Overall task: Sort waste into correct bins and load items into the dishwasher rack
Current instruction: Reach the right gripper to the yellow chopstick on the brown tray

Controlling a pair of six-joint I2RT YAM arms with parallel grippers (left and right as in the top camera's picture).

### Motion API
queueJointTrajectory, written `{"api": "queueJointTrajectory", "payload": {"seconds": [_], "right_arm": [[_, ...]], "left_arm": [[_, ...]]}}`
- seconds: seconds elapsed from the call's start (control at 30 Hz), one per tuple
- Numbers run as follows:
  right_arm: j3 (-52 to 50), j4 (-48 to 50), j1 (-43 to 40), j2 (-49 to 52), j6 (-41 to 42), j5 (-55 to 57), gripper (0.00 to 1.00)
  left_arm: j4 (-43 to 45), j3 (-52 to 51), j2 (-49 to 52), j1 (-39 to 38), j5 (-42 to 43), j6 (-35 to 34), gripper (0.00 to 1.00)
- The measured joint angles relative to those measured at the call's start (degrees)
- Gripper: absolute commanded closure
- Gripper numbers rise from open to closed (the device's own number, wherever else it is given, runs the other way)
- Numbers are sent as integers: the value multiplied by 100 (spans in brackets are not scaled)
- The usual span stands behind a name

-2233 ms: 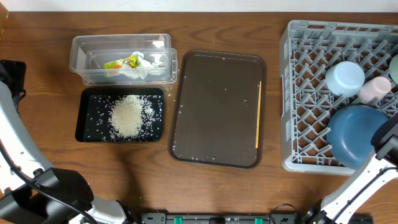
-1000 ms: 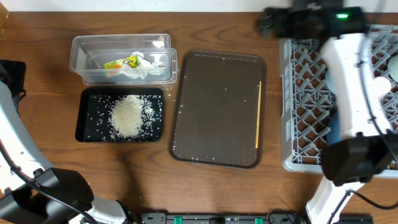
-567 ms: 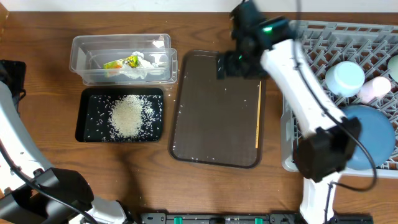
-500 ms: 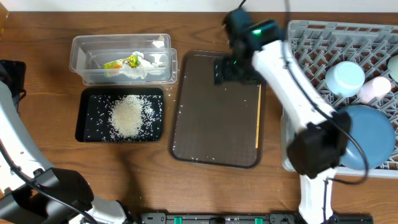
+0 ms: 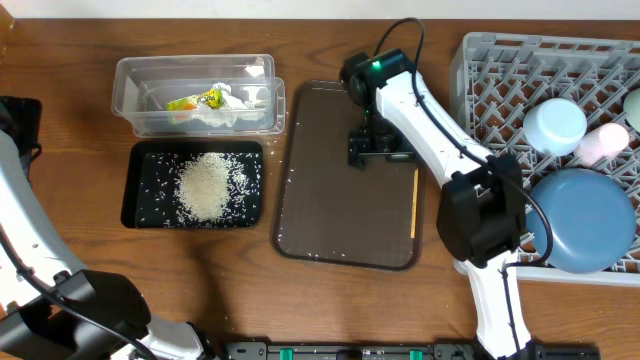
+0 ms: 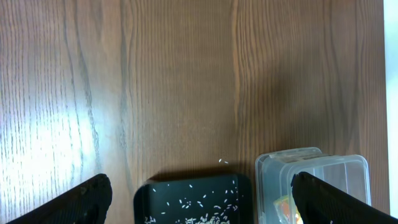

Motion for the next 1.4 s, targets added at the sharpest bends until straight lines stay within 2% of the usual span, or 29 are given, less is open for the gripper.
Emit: {"api": "queueJointTrajectory", "payload": {"seconds": [0.2, 0.5, 0.7, 1.27, 1.33, 1.4], "right_arm": [[-264, -15, -83, 0, 17, 42, 1], [-868, 966, -271, 0, -144, -245, 1], [-887, 1115, -442, 0, -345, -380, 4], [-1628, 1945, -511, -4, -905, -717, 3], [-1635, 1987, -516, -4, -966, -763, 7], [-1639, 2046, -514, -7, -1032, -802, 23]], "left_arm": [[0, 0, 0, 0, 0, 0, 6], [-2, 0, 0, 0, 0, 2, 6], [0, 0, 0, 0, 0, 0, 6], [0, 0, 0, 0, 0, 0, 6], [-2, 0, 0, 0, 0, 2, 6], [0, 0, 0, 0, 0, 0, 5]]}}
